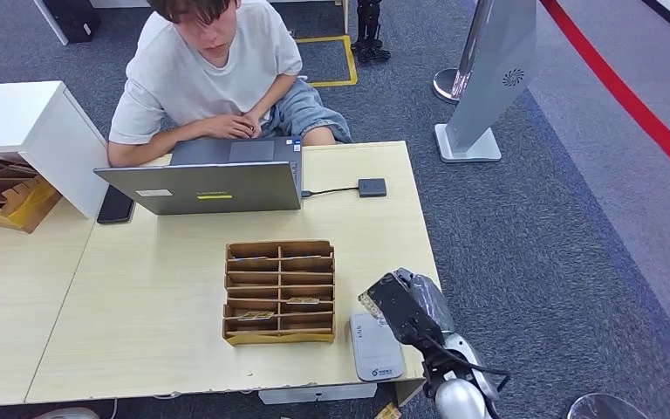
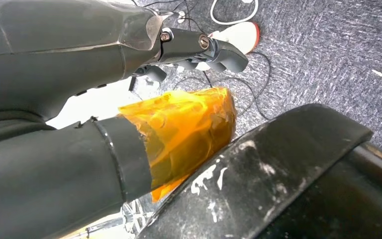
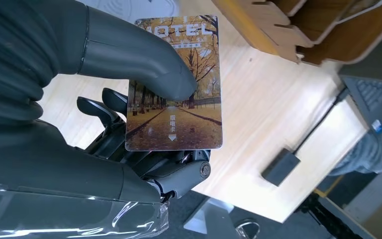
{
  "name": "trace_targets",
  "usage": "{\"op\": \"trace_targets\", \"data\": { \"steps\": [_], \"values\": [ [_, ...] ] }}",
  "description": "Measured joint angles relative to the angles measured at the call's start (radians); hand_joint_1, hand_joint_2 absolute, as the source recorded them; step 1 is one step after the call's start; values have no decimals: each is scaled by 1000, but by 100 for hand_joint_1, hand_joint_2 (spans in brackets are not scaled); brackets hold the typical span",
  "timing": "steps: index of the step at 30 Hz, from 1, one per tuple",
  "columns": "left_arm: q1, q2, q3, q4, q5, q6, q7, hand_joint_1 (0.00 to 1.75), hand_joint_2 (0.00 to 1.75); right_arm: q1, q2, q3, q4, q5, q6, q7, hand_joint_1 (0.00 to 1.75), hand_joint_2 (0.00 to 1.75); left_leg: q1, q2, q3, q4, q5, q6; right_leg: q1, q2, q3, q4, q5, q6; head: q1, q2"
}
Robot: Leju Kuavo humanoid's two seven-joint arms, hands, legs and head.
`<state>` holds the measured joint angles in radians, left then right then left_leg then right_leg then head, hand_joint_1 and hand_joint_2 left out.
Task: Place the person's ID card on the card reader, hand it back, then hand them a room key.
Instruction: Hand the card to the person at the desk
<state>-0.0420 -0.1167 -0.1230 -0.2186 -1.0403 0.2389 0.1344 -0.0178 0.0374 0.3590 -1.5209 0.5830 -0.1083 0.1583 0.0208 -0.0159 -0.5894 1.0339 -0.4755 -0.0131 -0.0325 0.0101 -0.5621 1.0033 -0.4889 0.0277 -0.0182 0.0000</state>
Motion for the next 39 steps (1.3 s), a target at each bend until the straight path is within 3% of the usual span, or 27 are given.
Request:
{"op": "trace_targets", "data": {
  "steps": [17,30,39],
  "values": [
    [3,-1,20,0,0,7,-9,0,0,8,0,8,-180,6,-24,-62,175,175,0,0,0,0,0,0,0,0,0,0,0,0,0,0],
    [3,-5,20,0,-8,6,-15,0,0,-20,0,59,-294,90,-62,-124,175,175,0,0,0,0,0,0,0,0,0,0,0,0,0,0],
    [0,-9,20,0,-35,-2,-15,0,0,-87,0,88,-308,317,-166,-131,175,175,0,0,0,0,1,0,0,0,0,0,0,0,0,0]
  ]
}}
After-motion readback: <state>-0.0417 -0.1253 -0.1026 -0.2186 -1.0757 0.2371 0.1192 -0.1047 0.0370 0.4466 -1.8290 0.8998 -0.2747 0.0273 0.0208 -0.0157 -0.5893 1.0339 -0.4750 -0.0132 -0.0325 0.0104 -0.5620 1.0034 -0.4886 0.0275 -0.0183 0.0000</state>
